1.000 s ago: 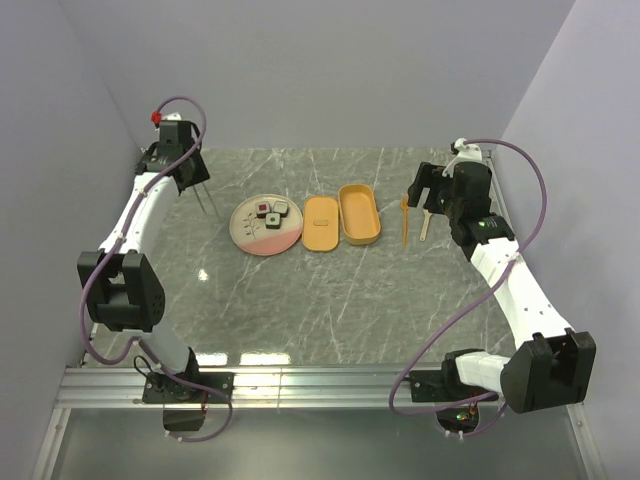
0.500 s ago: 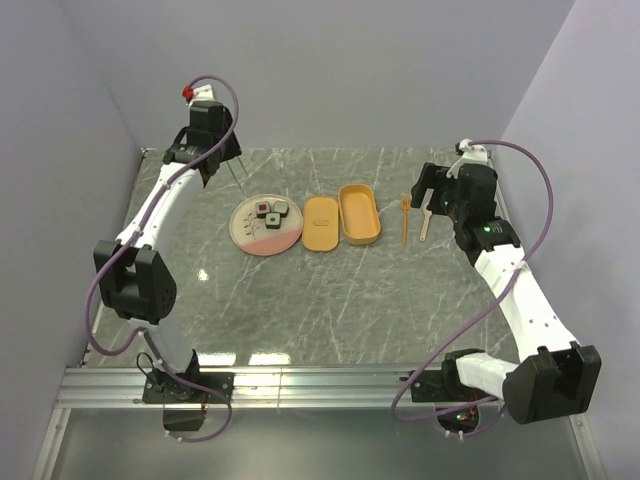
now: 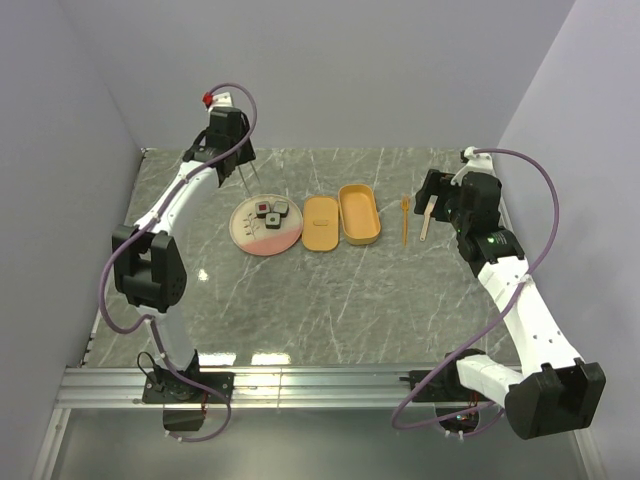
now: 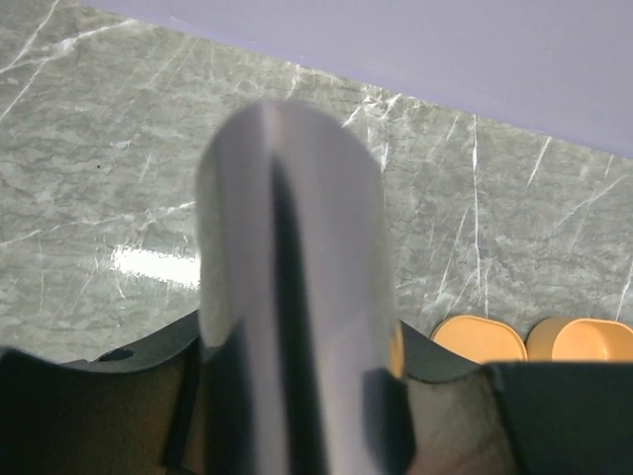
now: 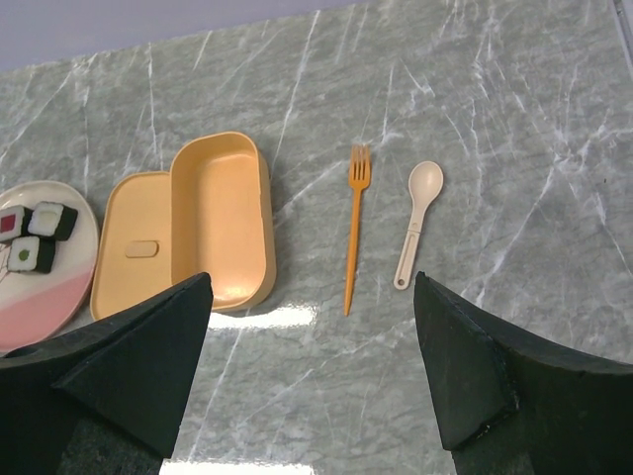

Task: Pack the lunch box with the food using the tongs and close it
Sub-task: Pick up the food using the clamp

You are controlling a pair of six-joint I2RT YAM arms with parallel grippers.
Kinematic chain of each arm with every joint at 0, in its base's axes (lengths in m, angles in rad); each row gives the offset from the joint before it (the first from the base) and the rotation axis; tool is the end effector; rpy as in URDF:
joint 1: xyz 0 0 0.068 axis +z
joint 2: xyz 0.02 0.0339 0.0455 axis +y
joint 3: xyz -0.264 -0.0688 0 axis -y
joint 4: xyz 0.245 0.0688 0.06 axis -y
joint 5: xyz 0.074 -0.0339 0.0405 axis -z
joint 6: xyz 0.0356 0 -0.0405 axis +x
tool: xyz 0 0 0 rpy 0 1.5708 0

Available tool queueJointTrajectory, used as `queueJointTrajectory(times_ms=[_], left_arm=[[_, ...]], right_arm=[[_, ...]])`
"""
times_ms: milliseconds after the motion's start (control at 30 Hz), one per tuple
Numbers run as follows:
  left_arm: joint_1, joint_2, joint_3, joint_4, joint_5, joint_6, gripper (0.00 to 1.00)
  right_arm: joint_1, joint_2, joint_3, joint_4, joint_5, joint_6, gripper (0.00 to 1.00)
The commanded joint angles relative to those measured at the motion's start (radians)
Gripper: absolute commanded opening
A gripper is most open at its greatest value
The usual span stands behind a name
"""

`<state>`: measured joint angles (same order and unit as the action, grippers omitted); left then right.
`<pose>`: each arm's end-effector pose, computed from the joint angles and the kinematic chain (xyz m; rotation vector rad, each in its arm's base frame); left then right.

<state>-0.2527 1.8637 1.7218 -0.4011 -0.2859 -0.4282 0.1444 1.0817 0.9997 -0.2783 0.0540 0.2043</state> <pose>0.4284 -0.1002 0.3351 -0.3514 2.0616 -0.1101 0.2453 0.0337 0.3477 0.0941 1.9325 0.1807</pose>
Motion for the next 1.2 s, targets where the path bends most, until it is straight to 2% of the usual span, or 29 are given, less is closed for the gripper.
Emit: queueJointTrajectory(times_ms=[0,733,1167], left_arm=[[-0.014,-0.009,-0.005,0.09,0.008,0.023,0.46],[-0.033,0.034,-0.077,0.091,0.034,0.055,0.53],[-0.039,0.002,-0.136,0.136,0.027,0.068,0.53]], right_arm=[[0.006,-0.023,-0.001,0.01,0.02,0.0,0.89],[0.007,-0.002,0.002,0.013,0.01,0.001,0.89],[0.007,0.001,0.001,0.014,0.009,0.003,0.89]])
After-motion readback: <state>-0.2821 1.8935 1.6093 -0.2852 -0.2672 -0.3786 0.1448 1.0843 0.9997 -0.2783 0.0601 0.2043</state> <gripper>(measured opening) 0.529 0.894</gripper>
